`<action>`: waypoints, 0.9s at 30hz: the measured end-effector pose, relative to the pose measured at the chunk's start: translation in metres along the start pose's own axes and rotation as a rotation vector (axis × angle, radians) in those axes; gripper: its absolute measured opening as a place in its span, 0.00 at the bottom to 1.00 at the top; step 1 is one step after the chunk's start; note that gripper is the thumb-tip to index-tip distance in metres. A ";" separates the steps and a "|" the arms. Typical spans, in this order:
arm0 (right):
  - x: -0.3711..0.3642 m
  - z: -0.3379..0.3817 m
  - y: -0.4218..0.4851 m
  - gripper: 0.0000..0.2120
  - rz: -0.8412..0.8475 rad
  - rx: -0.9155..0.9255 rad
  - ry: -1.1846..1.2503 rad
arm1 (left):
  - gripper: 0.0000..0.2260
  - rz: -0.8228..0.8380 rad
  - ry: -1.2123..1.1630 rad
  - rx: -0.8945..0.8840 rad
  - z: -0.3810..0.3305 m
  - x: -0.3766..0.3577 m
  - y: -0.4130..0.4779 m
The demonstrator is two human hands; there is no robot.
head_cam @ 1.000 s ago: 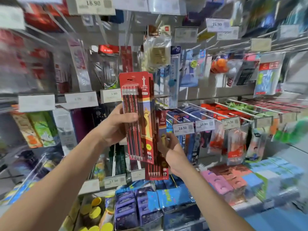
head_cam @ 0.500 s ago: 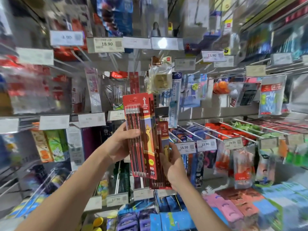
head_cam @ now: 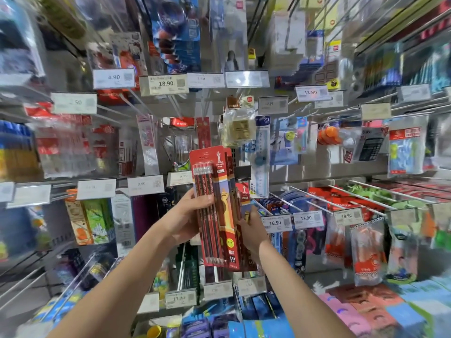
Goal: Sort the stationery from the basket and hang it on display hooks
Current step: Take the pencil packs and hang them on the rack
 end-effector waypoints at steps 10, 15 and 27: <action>0.028 0.053 -0.054 0.08 -0.202 0.406 0.138 | 0.44 -0.025 0.037 -0.009 0.006 0.001 0.007; 0.021 0.061 -0.081 0.26 0.018 0.607 -0.206 | 0.42 -0.022 0.047 -0.041 0.010 -0.002 0.011; 0.026 0.057 -0.077 0.16 -0.153 0.564 0.020 | 0.49 -0.168 0.120 -0.061 0.011 -0.019 0.014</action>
Point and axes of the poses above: each hand's wrist, its own y-axis towards the middle knuckle, its own x-axis out of the back of the hand, z = x × y, the point moved 2 cm from there along y, towards the middle knuckle
